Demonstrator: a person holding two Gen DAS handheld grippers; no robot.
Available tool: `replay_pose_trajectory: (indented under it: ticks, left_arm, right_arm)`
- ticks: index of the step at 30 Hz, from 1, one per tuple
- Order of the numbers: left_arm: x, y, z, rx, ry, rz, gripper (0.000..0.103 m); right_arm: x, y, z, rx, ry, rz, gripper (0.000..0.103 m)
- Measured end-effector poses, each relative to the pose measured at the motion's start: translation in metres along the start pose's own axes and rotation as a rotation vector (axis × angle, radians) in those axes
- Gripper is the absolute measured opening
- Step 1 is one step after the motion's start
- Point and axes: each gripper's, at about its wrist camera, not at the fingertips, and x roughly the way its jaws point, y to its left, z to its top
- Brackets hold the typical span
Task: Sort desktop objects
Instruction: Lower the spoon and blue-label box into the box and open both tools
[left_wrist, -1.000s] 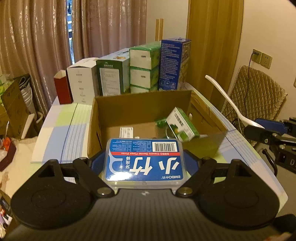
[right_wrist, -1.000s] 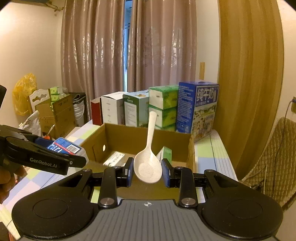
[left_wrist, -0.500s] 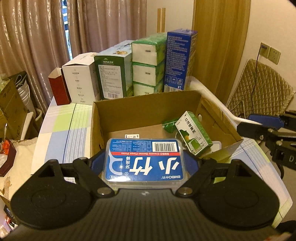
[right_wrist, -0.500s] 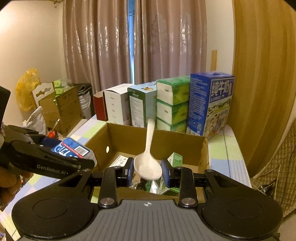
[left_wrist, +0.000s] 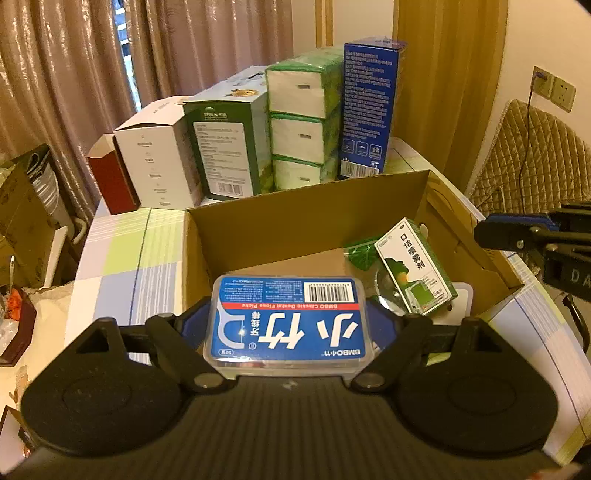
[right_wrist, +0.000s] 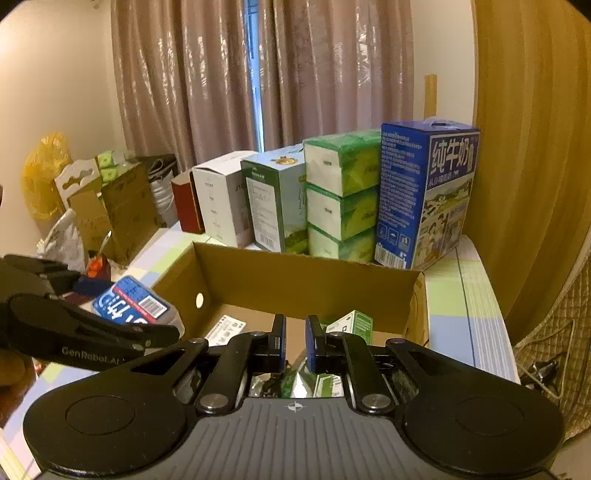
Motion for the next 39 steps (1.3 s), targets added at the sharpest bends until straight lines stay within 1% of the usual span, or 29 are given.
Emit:
replay_pose_trajectory:
  ticks: [5, 12, 29, 39]
  left_arm:
    - [0.009, 0.003, 0.002, -0.018, 0.006, -0.009, 0.082]
    - [0.019, 0.005, 0.001, -0.034, 0.024, -0.015, 0.082]
    - [0.035, 0.008, 0.006, -0.043, 0.037, -0.021, 0.083]
    - [0.047, 0.010, 0.006, -0.043, 0.050, -0.019, 0.083]
  right_arm:
    - [0.004, -0.008, -0.003, 0.013, 0.014, 0.008, 0.007]
    - [0.006, -0.008, -0.006, 0.005, 0.022, 0.007, 0.008]
    - [0.016, -0.007, -0.007, -0.002, 0.028, 0.006, 0.008]
    - [0.024, -0.017, -0.009, 0.023, 0.037, -0.010, 0.008]
